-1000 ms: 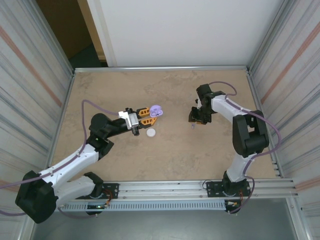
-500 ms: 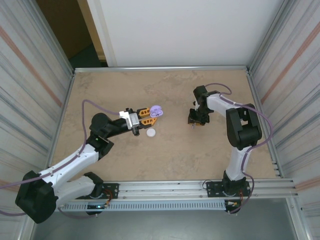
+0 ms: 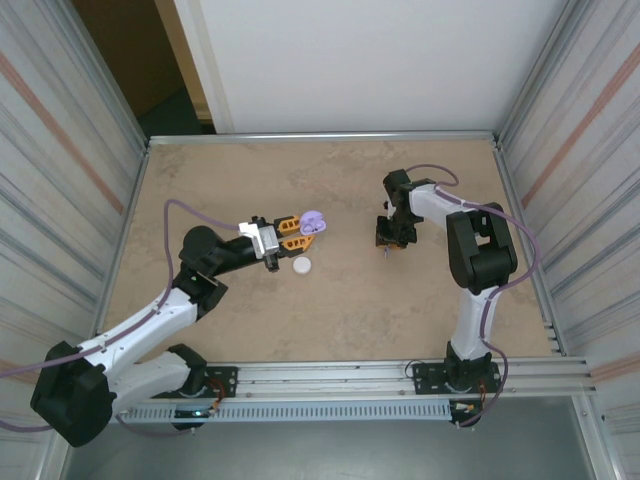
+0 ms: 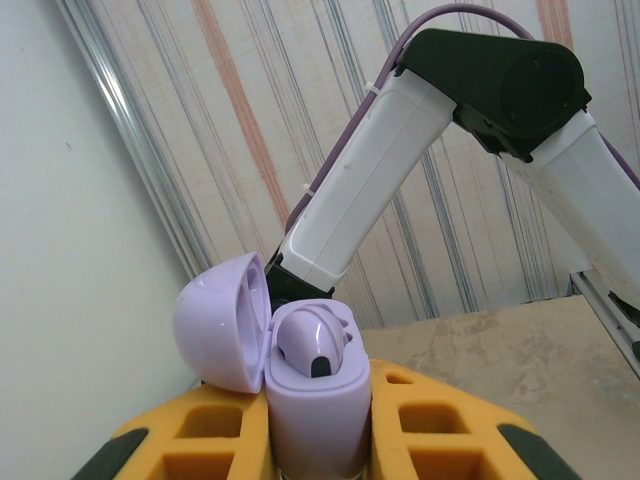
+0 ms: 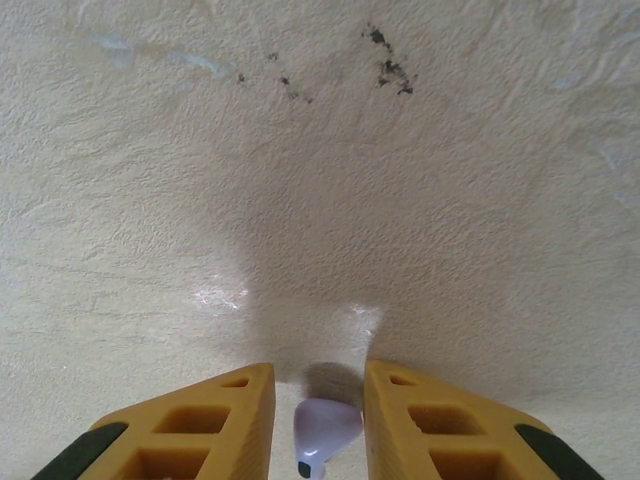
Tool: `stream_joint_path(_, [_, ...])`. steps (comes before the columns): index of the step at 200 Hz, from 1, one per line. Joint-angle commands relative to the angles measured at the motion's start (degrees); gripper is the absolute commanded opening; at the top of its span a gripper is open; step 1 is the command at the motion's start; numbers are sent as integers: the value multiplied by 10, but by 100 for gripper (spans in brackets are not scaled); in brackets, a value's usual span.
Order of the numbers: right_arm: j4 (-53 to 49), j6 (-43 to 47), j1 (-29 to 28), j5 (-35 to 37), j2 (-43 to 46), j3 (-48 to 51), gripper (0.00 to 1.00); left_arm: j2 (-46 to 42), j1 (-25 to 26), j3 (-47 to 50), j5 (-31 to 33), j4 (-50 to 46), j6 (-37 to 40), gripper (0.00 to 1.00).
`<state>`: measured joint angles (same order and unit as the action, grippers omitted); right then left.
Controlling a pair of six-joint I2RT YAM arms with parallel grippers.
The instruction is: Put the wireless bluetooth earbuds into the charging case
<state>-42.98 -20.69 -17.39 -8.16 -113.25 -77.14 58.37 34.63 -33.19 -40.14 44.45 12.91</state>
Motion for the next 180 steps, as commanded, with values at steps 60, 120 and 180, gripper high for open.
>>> stream_joint_path(60, [-22, 10, -14, 16, -2, 6, 22, -11, 4, -12, 10, 0, 13, 0])
stream_joint_path(120, [-16, 10, -14, 12, 39, 24, 17, -9, 3, -11, 12, 0, 11, 0])
stream_joint_path(180, [0, -3, -14, -6, 123, 49, 17, 29, 4, -15, 37, 11, 12, 0])
